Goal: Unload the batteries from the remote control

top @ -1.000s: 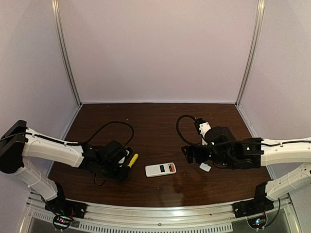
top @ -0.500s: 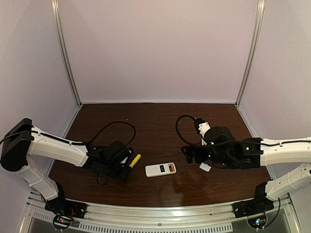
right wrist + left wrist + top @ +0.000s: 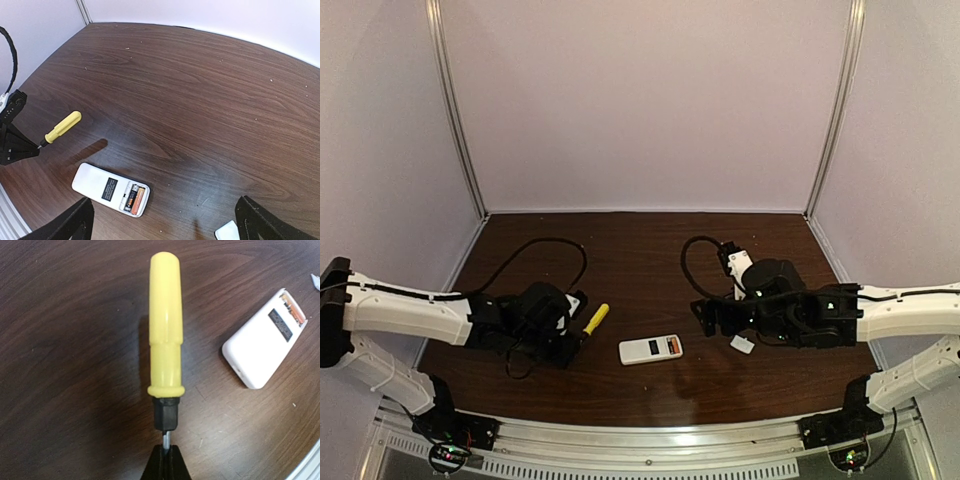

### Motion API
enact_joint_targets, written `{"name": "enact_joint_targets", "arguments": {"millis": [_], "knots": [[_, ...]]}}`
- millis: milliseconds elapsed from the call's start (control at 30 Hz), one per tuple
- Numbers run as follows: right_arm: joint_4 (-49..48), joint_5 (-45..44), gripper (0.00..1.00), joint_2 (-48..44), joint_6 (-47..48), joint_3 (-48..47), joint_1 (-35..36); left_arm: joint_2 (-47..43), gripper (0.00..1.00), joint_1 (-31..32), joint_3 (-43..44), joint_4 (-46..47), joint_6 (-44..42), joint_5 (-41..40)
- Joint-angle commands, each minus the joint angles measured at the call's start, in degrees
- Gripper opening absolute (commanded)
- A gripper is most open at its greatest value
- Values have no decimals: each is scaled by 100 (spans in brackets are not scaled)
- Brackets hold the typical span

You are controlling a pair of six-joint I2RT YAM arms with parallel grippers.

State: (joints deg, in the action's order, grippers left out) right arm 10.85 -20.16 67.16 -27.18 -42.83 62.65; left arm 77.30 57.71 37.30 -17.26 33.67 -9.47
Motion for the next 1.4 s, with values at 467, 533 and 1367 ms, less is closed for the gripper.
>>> {"name": "enact_joint_targets", "arguments": {"millis": [467,533,1367], "knots": [[-750,787,100,-186,96,354,29,-334,0,27,-288,1673,-860,533],[-690,754,100,-200,58,375,29,-202,0,24,-166,1887,-873,716],[196,1705,100,-888,142,432,-115,1242,0,29,560,3575,-2087,4032]]}}
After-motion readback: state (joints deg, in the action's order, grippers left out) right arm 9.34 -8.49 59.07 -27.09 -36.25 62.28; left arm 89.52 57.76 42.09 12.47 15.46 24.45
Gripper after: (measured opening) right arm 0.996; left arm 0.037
